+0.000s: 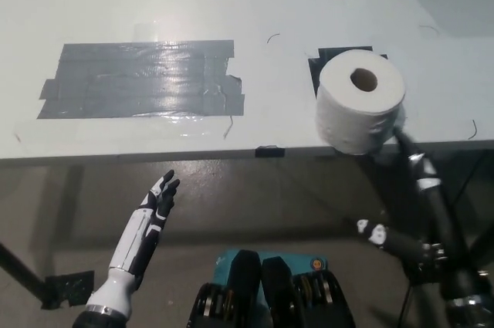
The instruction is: A toilet paper roll is kept on the black spot on the desk infront of the robot and the robot inserts its right thumb into the hole in the centre to grab the roll. Then it passes the roll to a person.
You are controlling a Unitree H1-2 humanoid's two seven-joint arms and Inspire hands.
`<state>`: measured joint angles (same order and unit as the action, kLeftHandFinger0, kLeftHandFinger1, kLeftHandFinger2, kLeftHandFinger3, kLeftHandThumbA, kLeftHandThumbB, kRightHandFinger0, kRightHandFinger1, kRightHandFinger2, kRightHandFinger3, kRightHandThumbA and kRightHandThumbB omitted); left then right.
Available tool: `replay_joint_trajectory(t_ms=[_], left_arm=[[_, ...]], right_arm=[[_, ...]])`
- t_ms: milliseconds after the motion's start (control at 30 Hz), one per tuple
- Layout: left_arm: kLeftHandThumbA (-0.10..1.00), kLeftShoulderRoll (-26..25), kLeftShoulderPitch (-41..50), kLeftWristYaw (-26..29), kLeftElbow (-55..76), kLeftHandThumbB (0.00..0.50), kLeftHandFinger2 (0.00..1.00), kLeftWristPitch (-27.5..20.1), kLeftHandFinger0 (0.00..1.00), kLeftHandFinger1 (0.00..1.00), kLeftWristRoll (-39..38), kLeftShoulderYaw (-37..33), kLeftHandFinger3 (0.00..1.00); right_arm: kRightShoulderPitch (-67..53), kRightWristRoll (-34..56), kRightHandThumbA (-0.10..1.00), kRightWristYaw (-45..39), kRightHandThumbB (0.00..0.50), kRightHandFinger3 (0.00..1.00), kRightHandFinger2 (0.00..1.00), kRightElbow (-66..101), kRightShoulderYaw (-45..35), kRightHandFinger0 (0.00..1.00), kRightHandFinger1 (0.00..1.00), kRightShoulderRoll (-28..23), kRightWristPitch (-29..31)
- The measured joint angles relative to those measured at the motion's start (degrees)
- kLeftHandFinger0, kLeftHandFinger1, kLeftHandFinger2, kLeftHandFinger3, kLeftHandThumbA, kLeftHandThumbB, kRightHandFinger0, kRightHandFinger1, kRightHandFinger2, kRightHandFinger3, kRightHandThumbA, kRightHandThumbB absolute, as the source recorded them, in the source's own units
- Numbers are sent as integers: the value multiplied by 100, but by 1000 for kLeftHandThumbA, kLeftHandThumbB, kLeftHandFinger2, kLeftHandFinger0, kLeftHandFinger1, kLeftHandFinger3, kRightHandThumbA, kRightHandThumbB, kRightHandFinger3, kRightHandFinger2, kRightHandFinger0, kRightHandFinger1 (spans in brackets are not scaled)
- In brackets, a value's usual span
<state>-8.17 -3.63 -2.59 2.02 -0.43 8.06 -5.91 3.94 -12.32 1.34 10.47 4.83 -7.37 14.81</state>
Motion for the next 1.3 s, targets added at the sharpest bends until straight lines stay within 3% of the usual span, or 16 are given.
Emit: replay_joint_trajectory(t_ms=[33, 133, 167, 300, 567, 600, 733, 800, 867, 900, 1000, 1233, 1300], left_arm=[[1000, 0, 2, 0, -3, 45, 1000, 1, 1000, 1000, 0, -2, 1000], [1000, 0, 3, 0, -8, 38, 1000, 5, 1000, 1000, 1, -3, 1000], [1000, -1, 3, 0, -8, 40, 1000, 5, 1000, 1000, 3, -3, 1000], [1000, -1, 4, 0, -11, 50, 1000, 5, 1000, 1000, 12, -2, 1000], [1000, 3, 2, 0, -20, 74, 1000, 8, 1000, 1000, 11, -3, 1000], [1000, 1, 2, 0, -21, 76, 1000, 7, 1000, 1000, 12, -2, 1000], [1000, -1, -3, 0, -25, 79, 1000, 8, 1000, 1000, 12, -3, 1000], [1000, -1, -4, 0, -26, 87, 1000, 8, 1000, 1000, 13, -4, 1000], [1000, -1, -3, 0, -27, 86, 1000, 8, 1000, 1000, 13, -3, 1000], [1000, -1, -4, 0, -28, 84, 1000, 8, 1000, 1000, 13, -3, 1000], [1000, -1, -4, 0, -31, 83, 1000, 8, 1000, 1000, 13, -3, 1000], [1000, 2, -4, 0, -34, 76, 1000, 11, 1000, 1000, 12, -4, 1000], [1000, 1, -2, 0, -34, 67, 1000, 11, 1000, 1000, 13, -4, 1000]], right_arm=[[-2, 9, 1000, -2, 309, 1000, 1000, 248, -44, 1000, 1000, -25, -22], [51, 29, 1000, -8, 316, 1000, 1000, 877, -167, 1000, 1000, -160, -148], [77, 36, 1000, -13, 360, 1000, 1000, 1040, -206, 1000, 1000, -206, -197], [553, 144, 1000, -71, 389, 1000, 1000, 1768, -568, 1000, 1000, -692, -653], [2002, 273, 1000, -403, 346, 1000, 1000, 1658, -757, 1000, 1000, -1793, -1586], [2285, 271, 981, -505, 356, 1000, 1000, 1489, -713, 1000, 1000, -1941, -1729], [3273, 262, 934, -901, 317, 1000, 1000, 537, -427, 1000, 1000, -2247, -2179], [3717, 263, 945, -1108, 302, 1000, 1000, -28, -235, 1000, 1000, -2312, -2360], [4156, 265, 925, -1343, 415, 1000, 1000, -650, -18, 1000, 1000, -2326, -2532], [4360, 265, 922, -1469, 423, 1000, 1000, -922, 85, 1000, 1000, -2325, -2599], [4896, 254, 957, -1834, 351, 1000, 1000, -1871, 459, 1000, 1000, -2310, -2806], [5859, 178, 904, -2601, 353, 1000, 1000, -4042, 1355, 1000, 1000, -2059, -3012], [6085, 139, 944, -2822, 367, 1000, 1000, -4626, 1596, 1000, 1000, -1961, -3038]])
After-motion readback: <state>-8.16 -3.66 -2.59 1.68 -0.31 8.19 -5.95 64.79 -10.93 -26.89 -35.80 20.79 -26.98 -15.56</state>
